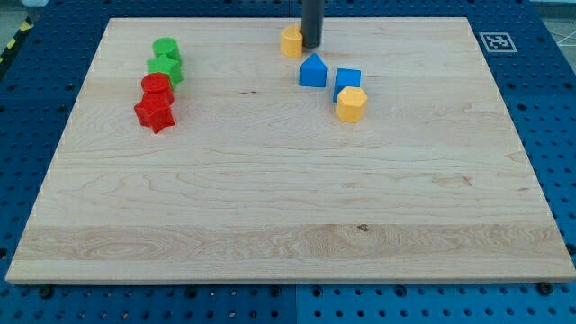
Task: Move the blue triangle closer to the blue cube
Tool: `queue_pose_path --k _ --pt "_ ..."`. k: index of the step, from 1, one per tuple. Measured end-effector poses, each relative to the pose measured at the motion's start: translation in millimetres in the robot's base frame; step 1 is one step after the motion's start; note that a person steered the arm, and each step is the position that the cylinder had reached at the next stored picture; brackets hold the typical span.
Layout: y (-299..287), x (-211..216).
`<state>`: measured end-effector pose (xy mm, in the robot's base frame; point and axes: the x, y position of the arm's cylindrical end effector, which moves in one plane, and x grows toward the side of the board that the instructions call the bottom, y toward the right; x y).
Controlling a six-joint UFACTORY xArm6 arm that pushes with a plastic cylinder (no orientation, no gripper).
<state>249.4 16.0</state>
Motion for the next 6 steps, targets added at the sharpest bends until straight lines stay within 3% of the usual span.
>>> queue_pose_path --k 2,4,6 --pt "-42 0" --pt "-39 51" --pt "-1 77"
